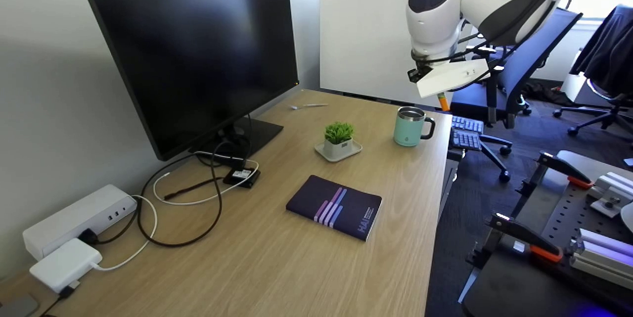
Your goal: Pick up the marker and put it in the cup
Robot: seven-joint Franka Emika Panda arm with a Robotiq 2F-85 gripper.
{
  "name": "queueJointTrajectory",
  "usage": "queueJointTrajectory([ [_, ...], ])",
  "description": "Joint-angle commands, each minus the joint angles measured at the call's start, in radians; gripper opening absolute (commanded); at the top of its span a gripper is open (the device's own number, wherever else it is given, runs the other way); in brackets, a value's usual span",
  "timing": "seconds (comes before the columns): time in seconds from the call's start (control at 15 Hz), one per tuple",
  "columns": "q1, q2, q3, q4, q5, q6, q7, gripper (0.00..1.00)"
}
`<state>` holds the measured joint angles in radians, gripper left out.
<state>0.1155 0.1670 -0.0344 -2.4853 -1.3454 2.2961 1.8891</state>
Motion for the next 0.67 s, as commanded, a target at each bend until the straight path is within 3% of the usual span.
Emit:
queueJointTrajectory([
  [0.0,-0.051,0.068,0.007,0.059,-0.081,0.007,0.046,0.06],
  [0.6,-0.123,0.2,0.006,0.169,-0.094,0.028,0.012,0.06],
])
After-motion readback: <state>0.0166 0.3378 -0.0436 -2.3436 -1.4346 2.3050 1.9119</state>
